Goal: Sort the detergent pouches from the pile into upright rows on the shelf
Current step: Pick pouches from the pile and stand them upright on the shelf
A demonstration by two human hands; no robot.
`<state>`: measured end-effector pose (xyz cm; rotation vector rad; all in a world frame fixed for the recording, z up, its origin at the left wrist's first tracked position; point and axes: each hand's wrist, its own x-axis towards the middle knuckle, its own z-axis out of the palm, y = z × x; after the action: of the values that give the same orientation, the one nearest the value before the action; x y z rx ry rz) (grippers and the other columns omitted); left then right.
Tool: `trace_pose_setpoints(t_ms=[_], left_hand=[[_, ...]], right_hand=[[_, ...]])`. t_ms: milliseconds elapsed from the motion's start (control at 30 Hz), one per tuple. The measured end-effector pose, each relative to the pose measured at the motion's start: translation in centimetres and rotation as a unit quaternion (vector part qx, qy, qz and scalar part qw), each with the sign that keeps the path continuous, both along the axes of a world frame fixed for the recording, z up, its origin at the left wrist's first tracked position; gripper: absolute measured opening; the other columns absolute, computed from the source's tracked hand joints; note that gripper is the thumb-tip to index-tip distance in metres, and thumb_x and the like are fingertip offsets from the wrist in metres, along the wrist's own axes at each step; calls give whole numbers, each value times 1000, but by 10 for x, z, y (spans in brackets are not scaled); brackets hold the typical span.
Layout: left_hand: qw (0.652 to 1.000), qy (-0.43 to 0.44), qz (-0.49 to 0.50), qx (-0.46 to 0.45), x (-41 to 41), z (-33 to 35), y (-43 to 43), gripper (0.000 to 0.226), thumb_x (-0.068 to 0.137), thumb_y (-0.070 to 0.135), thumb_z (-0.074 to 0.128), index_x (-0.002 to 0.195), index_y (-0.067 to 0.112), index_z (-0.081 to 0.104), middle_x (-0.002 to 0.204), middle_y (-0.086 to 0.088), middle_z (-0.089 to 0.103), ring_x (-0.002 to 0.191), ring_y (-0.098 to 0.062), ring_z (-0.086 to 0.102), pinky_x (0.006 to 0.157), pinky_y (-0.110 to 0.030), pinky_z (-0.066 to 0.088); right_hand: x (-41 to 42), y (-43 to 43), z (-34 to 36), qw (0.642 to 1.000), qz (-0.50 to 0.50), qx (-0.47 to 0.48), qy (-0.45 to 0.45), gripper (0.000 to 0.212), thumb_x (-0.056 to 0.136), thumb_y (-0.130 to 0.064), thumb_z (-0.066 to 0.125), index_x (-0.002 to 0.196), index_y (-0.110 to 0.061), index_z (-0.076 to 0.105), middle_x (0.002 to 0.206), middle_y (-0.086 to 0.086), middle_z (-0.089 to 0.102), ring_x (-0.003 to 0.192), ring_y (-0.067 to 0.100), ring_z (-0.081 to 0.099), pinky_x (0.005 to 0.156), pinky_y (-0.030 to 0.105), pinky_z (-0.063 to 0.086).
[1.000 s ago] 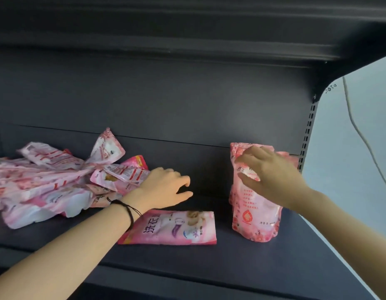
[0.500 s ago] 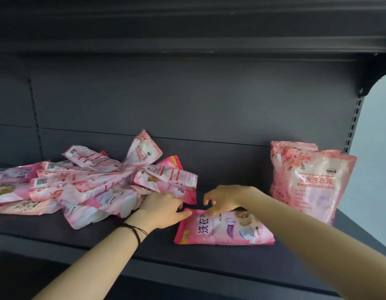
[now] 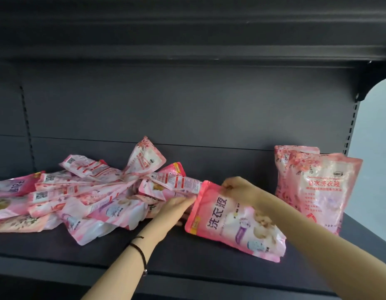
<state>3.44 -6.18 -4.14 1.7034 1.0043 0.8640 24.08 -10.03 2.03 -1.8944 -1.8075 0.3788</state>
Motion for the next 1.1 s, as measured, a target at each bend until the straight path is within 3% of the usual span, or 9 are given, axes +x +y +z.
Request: trace_pose_setpoints(t_ms=[133, 300, 400, 533, 667, 767, 833, 933, 1100], left_hand=[[966, -241, -16, -87, 17, 12, -6, 38, 84, 46, 63, 113, 22, 65, 102, -2, 75, 94, -17, 71, 77, -32, 57], [940, -324, -43, -92, 51, 22, -20, 39, 78, 49, 67, 109, 25, 65, 105, 2, 74, 102, -17, 69, 91, -37, 51], [942, -329, -23, -53, 68, 21, -27, 25, 80, 48, 65, 97, 30, 69, 105, 5, 74, 108, -19, 65, 97, -38, 48], [944, -329, 10, -40, 86, 16, -34, 28, 87, 51, 58, 97, 26, 65, 115, -1, 69, 116, -21, 60, 106, -49, 41], [950, -309, 43, 33, 104, 25, -42, 38, 92, 48, 54, 93, 10, 62, 93, -5, 65, 93, -16, 61, 86, -29, 49], [946, -314, 28, 73, 126, 35, -51, 24, 94, 40, 55, 89, 20, 67, 84, 7, 70, 81, -5, 65, 68, -16, 52], [943, -322, 16, 84, 144, 40, -59, 20, 95, 38, 54, 95, 23, 68, 85, 8, 71, 82, -3, 65, 70, -17, 53], [940, -331, -7, 87, 176, 42, -75, 26, 97, 36, 51, 103, 16, 67, 87, 5, 70, 82, -5, 66, 70, -18, 54], [940, -327, -50, 83, 227, 37, -100, 27, 99, 33, 49, 92, 11, 65, 78, 5, 68, 72, -5, 65, 65, -18, 54]], right_hand=[[8, -11, 9, 973, -33, 141, 182, 22, 96, -18, 54, 75, -18, 55, 72, -1, 56, 67, 16, 53, 61, 27, 44], [11, -27, 7, 892, -29, 213, 398, 18, 99, -24, 53, 85, -13, 54, 83, 8, 62, 75, 24, 59, 75, 43, 53], [15, -35, -2, 868, -37, 235, 435, 18, 97, -27, 55, 86, -13, 55, 87, 10, 60, 79, 25, 58, 81, 48, 53], [27, -50, -15, 868, -38, 224, 441, 25, 96, -34, 55, 96, -10, 62, 92, 8, 68, 83, 20, 66, 77, 36, 57], [38, -67, -19, 864, -35, 225, 450, 26, 97, -30, 54, 92, -5, 62, 91, 14, 68, 82, 24, 67, 79, 41, 57], [52, -81, -17, 838, -45, 272, 471, 26, 96, -28, 56, 74, -17, 63, 71, -1, 66, 65, 11, 63, 61, 28, 58], [66, -92, -17, 820, -63, 289, 490, 32, 95, -27, 58, 64, -24, 63, 67, -4, 64, 64, 12, 62, 61, 29, 56], [89, -110, -17, 797, -94, 301, 514, 19, 95, -28, 58, 84, -14, 63, 82, 8, 63, 78, 24, 60, 78, 43, 53], [136, -139, -27, 780, -115, 312, 530, 20, 95, -29, 58, 84, -15, 66, 79, 2, 71, 72, 19, 68, 67, 37, 60]])
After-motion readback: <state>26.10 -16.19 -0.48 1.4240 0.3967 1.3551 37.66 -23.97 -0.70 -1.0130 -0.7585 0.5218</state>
